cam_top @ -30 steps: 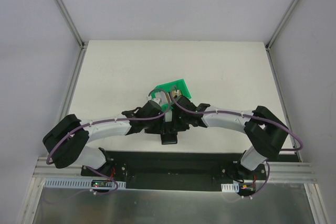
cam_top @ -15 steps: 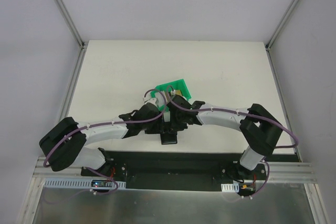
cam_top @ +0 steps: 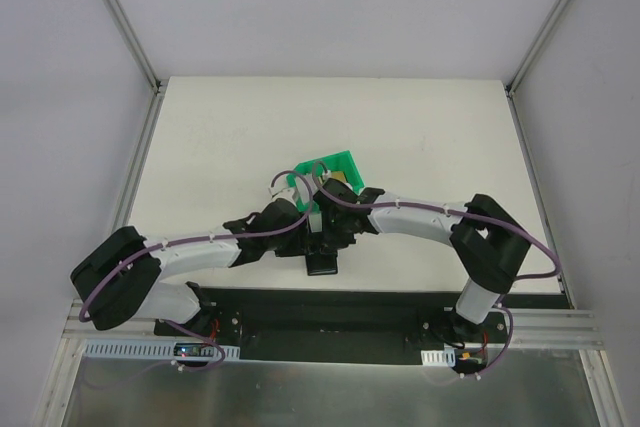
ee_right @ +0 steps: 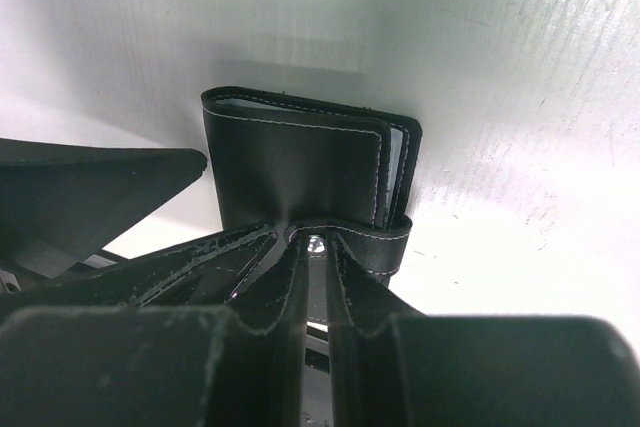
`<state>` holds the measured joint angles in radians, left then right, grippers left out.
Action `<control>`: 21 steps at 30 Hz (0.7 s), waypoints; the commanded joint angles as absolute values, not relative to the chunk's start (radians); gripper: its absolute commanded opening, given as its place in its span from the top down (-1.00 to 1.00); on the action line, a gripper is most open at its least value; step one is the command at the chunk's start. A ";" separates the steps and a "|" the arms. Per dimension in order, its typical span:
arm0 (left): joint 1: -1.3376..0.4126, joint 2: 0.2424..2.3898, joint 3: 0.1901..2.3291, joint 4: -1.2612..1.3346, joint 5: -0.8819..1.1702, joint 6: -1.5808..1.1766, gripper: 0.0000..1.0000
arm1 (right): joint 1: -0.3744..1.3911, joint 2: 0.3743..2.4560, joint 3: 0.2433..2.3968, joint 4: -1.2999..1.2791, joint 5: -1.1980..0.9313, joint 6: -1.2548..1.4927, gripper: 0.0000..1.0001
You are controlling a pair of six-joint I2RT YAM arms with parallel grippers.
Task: Put the credit cards into the card holder
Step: Close the card holder at the center of the board.
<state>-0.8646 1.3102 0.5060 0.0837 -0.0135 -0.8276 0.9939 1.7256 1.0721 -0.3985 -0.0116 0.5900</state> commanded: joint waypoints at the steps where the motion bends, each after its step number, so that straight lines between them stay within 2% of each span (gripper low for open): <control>1: -0.873 1.292 0.469 0.040 -0.051 -0.839 -0.01 | 1.008 1.835 1.035 -0.491 0.080 0.568 0.78; 21: -0.871 1.244 0.423 0.067 -0.063 -0.844 -0.01 | 1.014 1.898 1.085 -0.528 0.084 0.534 0.78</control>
